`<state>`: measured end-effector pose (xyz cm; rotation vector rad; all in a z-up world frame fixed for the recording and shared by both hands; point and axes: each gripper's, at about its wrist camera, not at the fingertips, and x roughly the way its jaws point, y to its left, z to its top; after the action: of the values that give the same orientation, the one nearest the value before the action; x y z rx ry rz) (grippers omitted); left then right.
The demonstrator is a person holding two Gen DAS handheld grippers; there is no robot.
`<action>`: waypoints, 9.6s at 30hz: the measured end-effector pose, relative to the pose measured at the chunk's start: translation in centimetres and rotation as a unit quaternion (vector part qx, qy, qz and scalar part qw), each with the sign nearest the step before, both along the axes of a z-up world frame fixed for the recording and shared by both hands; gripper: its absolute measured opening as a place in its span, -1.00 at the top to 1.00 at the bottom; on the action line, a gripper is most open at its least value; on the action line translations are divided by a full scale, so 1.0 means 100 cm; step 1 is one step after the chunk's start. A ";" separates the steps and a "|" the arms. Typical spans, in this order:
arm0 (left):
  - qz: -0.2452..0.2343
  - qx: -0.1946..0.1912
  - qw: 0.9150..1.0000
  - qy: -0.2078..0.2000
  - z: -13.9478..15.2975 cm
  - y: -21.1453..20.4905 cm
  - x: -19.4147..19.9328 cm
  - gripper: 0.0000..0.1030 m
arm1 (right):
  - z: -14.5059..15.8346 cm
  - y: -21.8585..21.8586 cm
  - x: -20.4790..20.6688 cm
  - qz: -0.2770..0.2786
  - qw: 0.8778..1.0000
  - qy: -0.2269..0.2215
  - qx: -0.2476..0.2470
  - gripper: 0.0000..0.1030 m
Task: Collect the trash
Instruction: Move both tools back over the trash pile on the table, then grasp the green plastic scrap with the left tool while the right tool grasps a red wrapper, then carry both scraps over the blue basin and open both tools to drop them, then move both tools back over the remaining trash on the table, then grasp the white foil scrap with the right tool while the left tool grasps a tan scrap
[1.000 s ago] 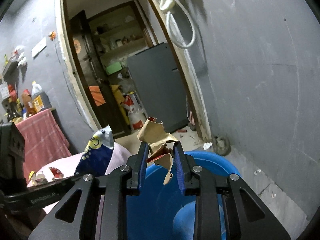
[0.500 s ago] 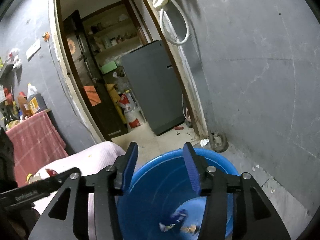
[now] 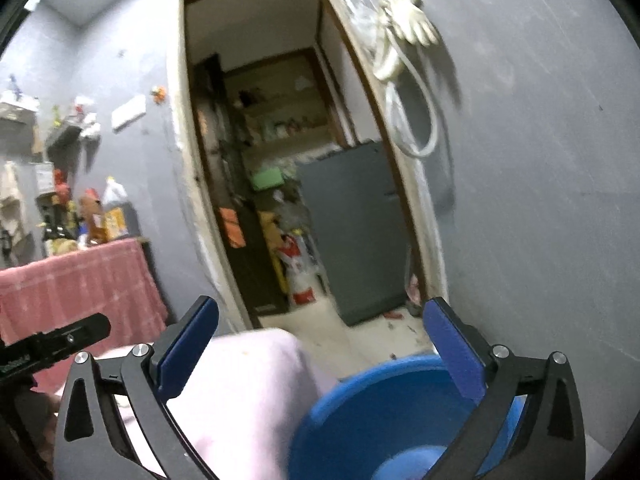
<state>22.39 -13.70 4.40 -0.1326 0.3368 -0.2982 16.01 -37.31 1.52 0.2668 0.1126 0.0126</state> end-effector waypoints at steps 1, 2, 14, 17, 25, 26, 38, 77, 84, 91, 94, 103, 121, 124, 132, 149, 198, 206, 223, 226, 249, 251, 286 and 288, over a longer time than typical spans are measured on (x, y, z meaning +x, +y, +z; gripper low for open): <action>0.010 0.004 1.000 -0.006 0.001 0.006 -0.004 -0.96 | 0.003 0.006 -0.002 0.006 1.000 -0.009 -0.004 -1.00; 0.023 0.008 1.000 -0.014 0.002 0.016 -0.009 -0.96 | 0.006 0.012 -0.003 0.012 1.000 -0.018 -0.008 -1.00; 0.121 0.029 0.990 -0.060 -0.006 0.104 -0.043 -0.96 | 0.031 0.097 -0.005 0.082 0.992 -0.078 -0.059 -1.00; 0.140 0.023 0.988 -0.065 -0.008 0.123 -0.045 -0.96 | 0.030 0.110 -0.006 0.087 0.990 -0.087 -0.070 -1.00; 0.152 0.022 0.988 -0.029 -0.027 0.155 -0.035 -0.96 | 0.021 0.147 0.024 0.140 0.984 -0.038 -0.100 -1.00; 0.150 0.024 0.988 -0.019 -0.029 0.156 -0.032 -0.96 | 0.020 0.151 0.031 0.142 0.984 -0.026 -0.106 -1.00; 0.098 0.005 0.991 0.090 -0.059 0.164 -0.003 -0.93 | -0.008 0.169 0.099 0.200 0.967 0.116 -0.106 -0.70; 0.021 -0.098 0.976 0.193 -0.073 0.184 0.018 0.77 | -0.054 0.192 0.141 0.270 0.909 0.291 -0.126 -0.13; 0.029 -0.121 0.970 0.208 -0.078 0.194 0.023 0.77 | -0.060 0.208 0.158 0.278 0.892 0.323 -0.148 -0.01; 0.019 -0.142 0.972 0.188 -0.073 0.199 0.013 0.77 | -0.066 0.213 0.160 0.291 0.885 0.330 -0.153 0.74; 0.016 -0.150 0.973 0.174 -0.070 0.202 0.006 0.77 | -0.064 0.213 0.156 0.293 0.886 0.324 -0.154 0.76; -0.006 -0.134 0.982 0.131 -0.056 0.192 -0.011 0.77 | -0.050 0.199 0.129 0.277 0.919 0.249 -0.131 0.77; -0.002 -0.012 1.000 -0.016 -0.021 0.125 -0.041 0.77 | -0.002 0.162 0.052 0.235 0.966 0.047 -0.097 0.77; -0.014 -0.013 0.999 -0.042 -0.009 0.108 -0.042 0.77 | 0.010 0.153 0.039 0.218 0.971 0.019 -0.094 0.77; -0.056 -0.026 0.995 -0.084 0.019 0.055 -0.038 0.77 | 0.040 0.109 0.011 0.148 0.985 -0.035 -0.082 0.77; -0.156 -0.032 0.987 -0.029 0.019 -0.058 0.005 0.77 | 0.035 0.003 0.001 0.006 0.997 0.001 -0.076 0.73; -0.061 -0.028 0.998 0.022 0.002 -0.024 0.034 -0.81 | 0.015 -0.022 0.015 -0.008 0.999 0.047 -0.017 -0.61; 0.012 -0.020 1.000 -0.020 0.015 0.021 0.013 -0.95 | 0.036 0.019 0.011 0.028 0.999 -0.007 -0.040 -1.00; 0.112 0.021 0.990 -0.082 0.025 0.110 -0.030 -0.96 | 0.056 0.111 0.009 0.119 0.988 -0.059 -0.076 -1.00; 0.122 0.025 0.989 -0.079 0.021 0.123 -0.034 -0.96 | 0.052 0.124 0.010 0.135 0.986 -0.055 -0.077 -1.00; 0.153 0.008 0.985 0.084 -0.049 0.196 0.004 -0.96 | -0.014 0.204 0.066 0.283 0.938 0.158 -0.123 -0.62; 0.155 0.005 0.983 0.099 -0.054 0.198 0.006 -0.96 | -0.022 0.217 0.068 0.296 0.927 0.181 -0.146 -0.51; 0.022 0.061 0.974 0.215 -0.083 0.140 0.041 -0.63 | -0.052 0.181 0.094 0.263 0.919 0.267 -0.123 0.66; 0.016 0.061 0.973 0.221 -0.084 0.133 0.045 -0.48 | -0.052 0.178 0.094 0.263 0.920 0.266 -0.120 0.66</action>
<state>26.91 -0.41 -3.99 -0.0818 0.7934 -0.2121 25.37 -19.49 -3.70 -0.0202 0.7236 0.4612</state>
